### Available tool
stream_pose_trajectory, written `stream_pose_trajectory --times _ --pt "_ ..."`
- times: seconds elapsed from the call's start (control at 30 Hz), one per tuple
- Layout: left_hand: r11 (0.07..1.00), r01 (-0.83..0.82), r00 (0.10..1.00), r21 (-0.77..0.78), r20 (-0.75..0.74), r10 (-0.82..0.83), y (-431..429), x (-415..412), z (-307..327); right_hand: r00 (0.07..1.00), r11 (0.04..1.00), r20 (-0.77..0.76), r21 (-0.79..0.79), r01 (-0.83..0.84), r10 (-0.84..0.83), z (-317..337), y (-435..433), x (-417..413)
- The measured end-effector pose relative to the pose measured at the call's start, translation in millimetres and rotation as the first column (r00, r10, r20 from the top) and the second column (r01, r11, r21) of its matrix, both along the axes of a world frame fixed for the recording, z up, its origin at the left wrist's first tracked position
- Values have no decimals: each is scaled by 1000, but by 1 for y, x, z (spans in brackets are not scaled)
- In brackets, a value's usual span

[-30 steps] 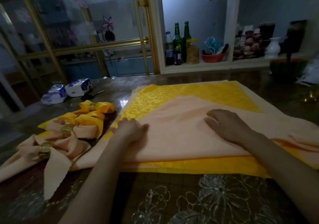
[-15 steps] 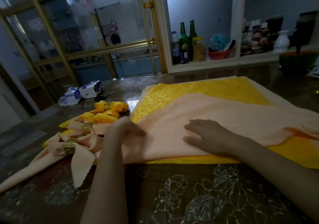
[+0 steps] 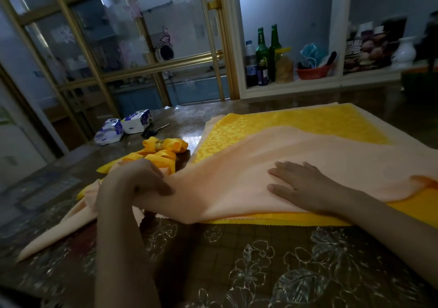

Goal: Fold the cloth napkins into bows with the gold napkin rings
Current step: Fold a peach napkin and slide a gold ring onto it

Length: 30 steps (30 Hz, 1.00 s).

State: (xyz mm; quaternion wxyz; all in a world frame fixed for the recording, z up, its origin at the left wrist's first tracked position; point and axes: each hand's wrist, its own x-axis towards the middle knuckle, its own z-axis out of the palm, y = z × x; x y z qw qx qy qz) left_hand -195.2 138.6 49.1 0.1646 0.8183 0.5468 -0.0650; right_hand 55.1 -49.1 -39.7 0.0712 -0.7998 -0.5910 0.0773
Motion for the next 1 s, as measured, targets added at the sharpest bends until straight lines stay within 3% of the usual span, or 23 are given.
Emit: stream_pose_trajectory --times 0.13,0.33,0.43,0.53,0.6,0.67,0.73,0.83,0.9,1.0 --pt "993 93 995 69 -33 -91 4 -14 -8 1000 1000 -11 -15 -20 20 6 0 -7" --pt "993 94 994 -70 66 -89 18 -48 -10 991 990 -54 -70 -123 119 14 2 -31" --pt "987 97 993 -128 -59 -105 23 -57 -3 985 989 -109 -54 -141 135 21 1 -36" --pt "987 27 981 -156 -187 -56 22 -55 4 996 981 8 -174 -86 88 20 -2 -31" --pt "1000 -5 958 -30 -287 -4 13 -50 6 996 968 36 -243 -67 78 17 -4 -32" --pt "944 48 938 325 -340 69 -5 -37 4 997 963 45 -265 -54 68 15 -4 -37" --pt "845 126 980 519 -196 -26 -30 -9 -3 996 955 70 -296 -30 53 13 -5 -45" --pt "890 302 941 343 41 -335 -61 47 -27 994 943 98 -332 -4 38 10 -5 -55" --pt "882 431 900 191 -19 -436 -70 80 -50 995 948 93 -319 0 31 9 -3 -55" --pt "872 468 883 141 -45 -467 -66 102 -73 999 962 51 -275 -2 17 8 1 -52"
